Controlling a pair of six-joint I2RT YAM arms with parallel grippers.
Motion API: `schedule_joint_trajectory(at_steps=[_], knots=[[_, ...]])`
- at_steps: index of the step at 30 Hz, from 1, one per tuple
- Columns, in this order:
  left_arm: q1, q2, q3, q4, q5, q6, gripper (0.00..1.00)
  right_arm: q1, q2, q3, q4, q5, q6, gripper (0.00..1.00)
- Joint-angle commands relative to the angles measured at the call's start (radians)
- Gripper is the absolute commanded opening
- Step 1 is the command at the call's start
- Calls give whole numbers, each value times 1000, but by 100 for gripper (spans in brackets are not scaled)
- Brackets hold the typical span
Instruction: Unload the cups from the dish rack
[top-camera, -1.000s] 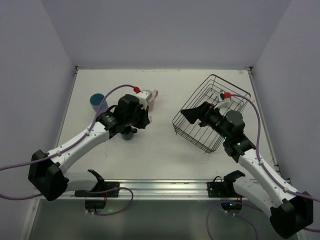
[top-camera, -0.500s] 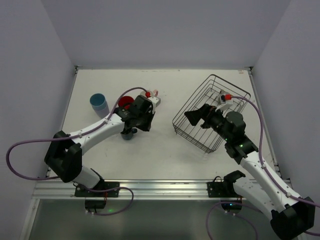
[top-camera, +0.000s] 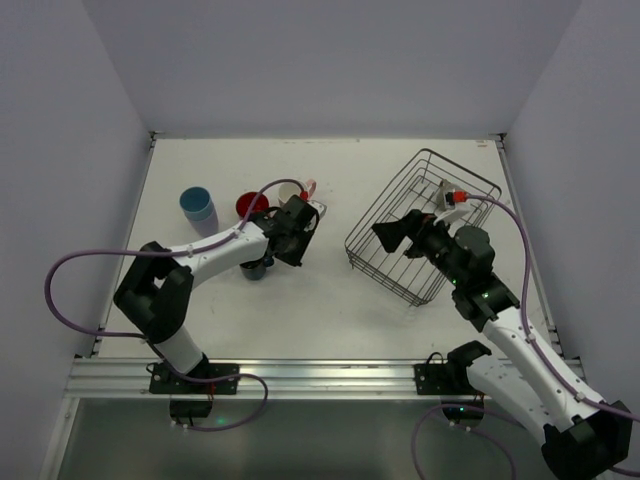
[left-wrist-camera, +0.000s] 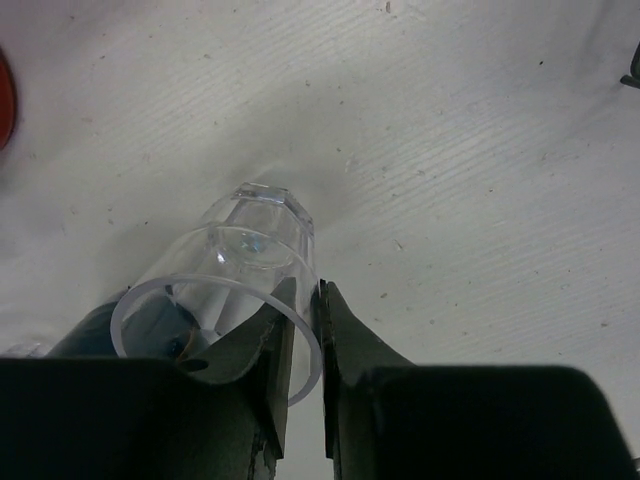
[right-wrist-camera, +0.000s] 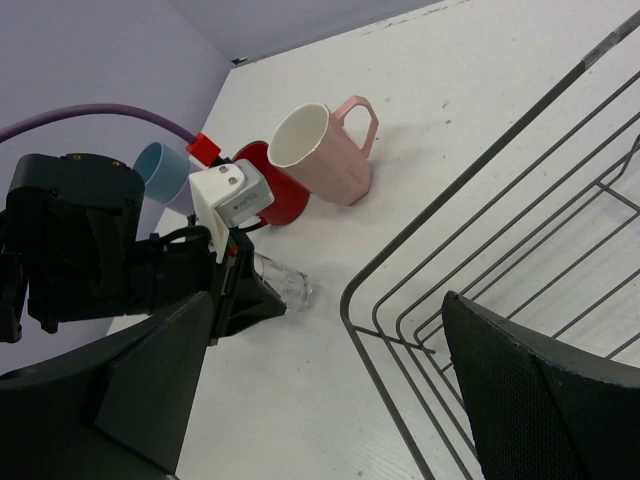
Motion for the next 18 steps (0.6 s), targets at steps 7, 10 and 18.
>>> schedule_joint_trajectory(at_steps=[7, 10, 18], knots=[[-19, 27, 41, -8, -64, 21, 29, 0, -28, 3, -33, 109, -52, 99], [-17, 24, 41, -6, -72, 20, 30, -1, -31, 4, -33, 128, -62, 99], [-28, -96, 47, 44, -30, 10, 57, -53, 50, 41, -147, 344, -110, 92]])
